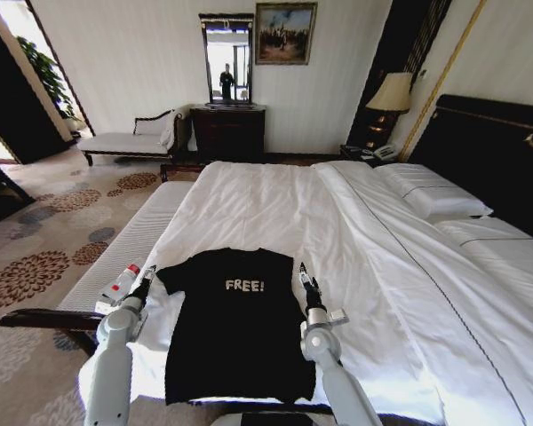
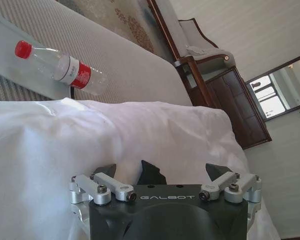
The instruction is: Fold the clothes on the bed.
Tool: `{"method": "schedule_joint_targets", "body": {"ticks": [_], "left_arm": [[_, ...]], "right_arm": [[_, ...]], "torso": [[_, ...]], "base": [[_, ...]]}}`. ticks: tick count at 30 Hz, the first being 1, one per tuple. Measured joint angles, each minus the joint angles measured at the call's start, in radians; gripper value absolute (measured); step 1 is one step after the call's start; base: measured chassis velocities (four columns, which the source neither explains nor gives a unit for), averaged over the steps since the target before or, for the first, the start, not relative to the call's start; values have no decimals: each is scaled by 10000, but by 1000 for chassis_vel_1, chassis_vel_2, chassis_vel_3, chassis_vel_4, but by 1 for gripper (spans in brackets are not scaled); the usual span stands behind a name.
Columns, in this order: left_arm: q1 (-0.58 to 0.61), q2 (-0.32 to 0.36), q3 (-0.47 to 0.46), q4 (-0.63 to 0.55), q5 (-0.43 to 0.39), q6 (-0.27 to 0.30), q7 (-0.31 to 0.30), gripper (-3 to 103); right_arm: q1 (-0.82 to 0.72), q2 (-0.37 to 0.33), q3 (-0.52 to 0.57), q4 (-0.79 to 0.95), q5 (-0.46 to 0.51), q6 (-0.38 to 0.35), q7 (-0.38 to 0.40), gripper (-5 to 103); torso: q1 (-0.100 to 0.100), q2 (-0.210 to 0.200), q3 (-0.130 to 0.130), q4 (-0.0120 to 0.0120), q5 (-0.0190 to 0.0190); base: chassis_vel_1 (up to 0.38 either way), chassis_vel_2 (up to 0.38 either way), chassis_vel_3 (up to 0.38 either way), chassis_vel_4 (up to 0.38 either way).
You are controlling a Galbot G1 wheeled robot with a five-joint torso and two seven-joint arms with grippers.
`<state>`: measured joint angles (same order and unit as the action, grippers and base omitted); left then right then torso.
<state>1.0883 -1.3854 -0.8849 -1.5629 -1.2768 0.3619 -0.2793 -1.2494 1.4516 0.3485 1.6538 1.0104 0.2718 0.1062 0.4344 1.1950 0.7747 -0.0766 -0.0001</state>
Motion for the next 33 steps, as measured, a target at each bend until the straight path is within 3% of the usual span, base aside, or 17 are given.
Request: {"method": "schedule_joint_targets", "body": {"ticks": [5, 10, 12, 16, 22, 23, 26, 29, 33], "left_arm": [[-206, 92, 160, 320, 62, 0, 577, 100], [-527, 98, 267, 563, 388, -78, 678, 103], [-584, 93, 327, 672, 645, -106, 649, 96], [-584, 47, 355, 704, 845, -131, 639, 93], [-554, -37, 360, 798, 946, -159, 707, 77], [-551, -64, 360, 799, 911, -189, 749, 67], [-574, -95, 359, 848, 882, -232, 766, 61], [-674, -125, 360, 1016, 898, -263, 766, 45], [-726, -140, 377, 1094, 952, -266, 764, 34]], "right_arm": [[-26, -35, 12, -61, -142, 76, -148, 100], [-78, -69, 52, 10, -161, 114, -290, 100], [-111, -87, 84, 37, -174, 152, -374, 100], [-118, -151, 104, 97, -168, 155, -392, 100], [-7, -226, 126, -85, -162, 155, -397, 100], [10, -235, 109, -45, -159, 151, -383, 100], [64, -238, 75, -23, -159, 136, -366, 100], [155, -239, 45, -47, -160, 116, -333, 100], [180, -239, 33, -52, -160, 100, -309, 100]], "torso": [[0, 0, 0, 3, 0], [-1, 0, 0, 0, 1], [0, 0, 1, 1, 1], [0, 0, 0, 1, 0], [-2, 0, 0, 2, 1], [-1, 0, 1, 1, 1], [-1, 0, 0, 1, 1], [-2, 0, 0, 2, 1], [-1, 0, 0, 2, 0]], "base": [[0, 0, 0, 0], [0, 0, 0, 0], [0, 0, 0, 0], [0, 0, 0, 0], [0, 0, 0, 0], [0, 0, 0, 0], [0, 0, 0, 0], [0, 0, 0, 0], [0, 0, 0, 0]]}}
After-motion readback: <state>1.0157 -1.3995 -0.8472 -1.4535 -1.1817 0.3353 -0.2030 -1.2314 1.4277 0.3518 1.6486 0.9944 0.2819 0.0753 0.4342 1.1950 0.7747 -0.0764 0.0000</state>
